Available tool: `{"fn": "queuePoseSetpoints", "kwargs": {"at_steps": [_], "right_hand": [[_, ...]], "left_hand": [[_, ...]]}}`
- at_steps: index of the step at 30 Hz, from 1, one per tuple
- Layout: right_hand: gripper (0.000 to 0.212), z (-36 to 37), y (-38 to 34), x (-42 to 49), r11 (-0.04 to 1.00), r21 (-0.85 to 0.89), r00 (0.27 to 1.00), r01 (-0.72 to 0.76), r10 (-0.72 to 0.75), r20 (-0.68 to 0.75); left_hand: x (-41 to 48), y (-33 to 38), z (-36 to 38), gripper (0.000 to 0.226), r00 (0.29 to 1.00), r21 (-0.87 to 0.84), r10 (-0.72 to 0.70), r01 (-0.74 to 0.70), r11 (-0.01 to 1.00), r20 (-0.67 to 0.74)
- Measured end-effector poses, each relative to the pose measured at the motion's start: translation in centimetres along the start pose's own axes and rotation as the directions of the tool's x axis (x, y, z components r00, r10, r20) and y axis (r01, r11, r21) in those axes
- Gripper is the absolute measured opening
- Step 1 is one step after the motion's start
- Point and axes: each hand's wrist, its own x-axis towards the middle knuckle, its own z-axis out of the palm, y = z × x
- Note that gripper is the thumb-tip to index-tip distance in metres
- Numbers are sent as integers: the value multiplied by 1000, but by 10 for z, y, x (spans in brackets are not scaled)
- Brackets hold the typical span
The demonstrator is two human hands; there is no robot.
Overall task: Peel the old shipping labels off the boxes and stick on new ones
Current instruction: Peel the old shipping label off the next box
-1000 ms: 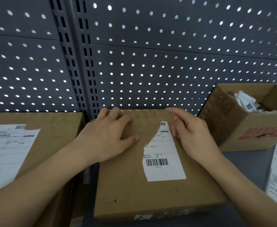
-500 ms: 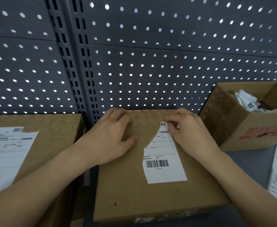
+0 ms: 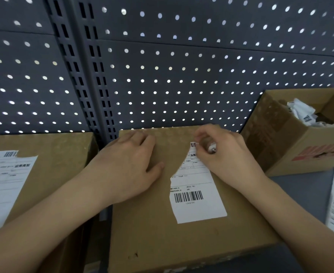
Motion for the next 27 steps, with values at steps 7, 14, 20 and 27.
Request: {"fn": "queuePoseSetpoints", "kwargs": {"at_steps": [7, 14, 20, 27], "right_hand": [[12, 4, -3, 2, 998, -25, 998, 55, -55, -6], [15, 6, -3, -1, 999, 20, 999, 49, -49, -21], [12, 6, -1, -1, 999, 32, 999, 1, 0, -35], [10, 9, -6, 1, 993, -97, 996, 66, -71, -47]], "left_hand": [[-2, 8, -5, 52, 997, 144, -71, 71, 987, -11], [8, -2, 6, 33, 981, 90, -56, 74, 993, -183], [11, -9, 10, 49, 982, -13, -5, 2, 1000, -190], [13, -13, 15, 42, 983, -124, 66, -88, 988, -171]]}}
